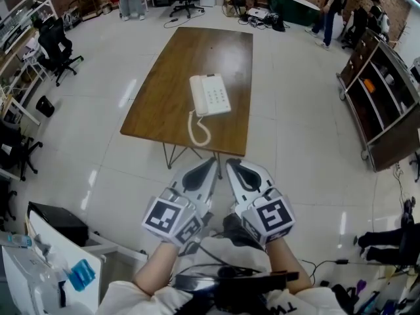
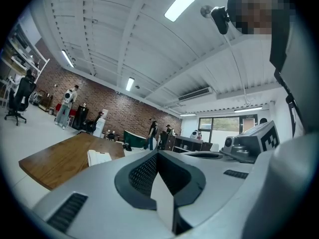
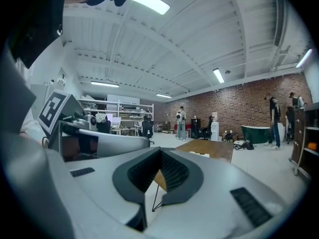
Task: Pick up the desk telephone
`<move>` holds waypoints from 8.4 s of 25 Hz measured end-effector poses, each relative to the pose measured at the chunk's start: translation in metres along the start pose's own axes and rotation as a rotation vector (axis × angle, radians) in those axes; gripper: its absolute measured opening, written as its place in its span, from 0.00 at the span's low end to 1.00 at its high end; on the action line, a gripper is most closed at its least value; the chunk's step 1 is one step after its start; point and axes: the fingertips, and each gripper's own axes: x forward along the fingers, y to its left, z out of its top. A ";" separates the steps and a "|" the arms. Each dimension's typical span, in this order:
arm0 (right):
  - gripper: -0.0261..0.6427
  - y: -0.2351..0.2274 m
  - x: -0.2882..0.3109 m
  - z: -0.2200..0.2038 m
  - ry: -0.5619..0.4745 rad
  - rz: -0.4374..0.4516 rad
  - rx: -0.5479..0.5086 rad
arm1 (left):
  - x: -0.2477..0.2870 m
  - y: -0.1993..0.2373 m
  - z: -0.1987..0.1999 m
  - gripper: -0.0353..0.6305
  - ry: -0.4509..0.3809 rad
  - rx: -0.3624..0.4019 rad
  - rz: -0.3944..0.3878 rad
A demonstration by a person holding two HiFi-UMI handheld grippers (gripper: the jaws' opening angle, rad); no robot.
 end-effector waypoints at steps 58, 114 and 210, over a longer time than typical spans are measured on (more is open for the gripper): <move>0.04 -0.186 0.213 -0.009 0.081 0.181 0.072 | 0.214 0.190 -0.040 0.06 0.118 -0.023 0.209; 0.59 -0.265 0.344 -0.225 0.665 0.203 0.482 | 0.236 0.368 -0.229 0.64 0.521 -0.475 0.352; 0.51 -0.170 0.168 0.075 -0.085 0.106 0.140 | 0.145 0.157 0.061 0.54 -0.053 0.016 0.254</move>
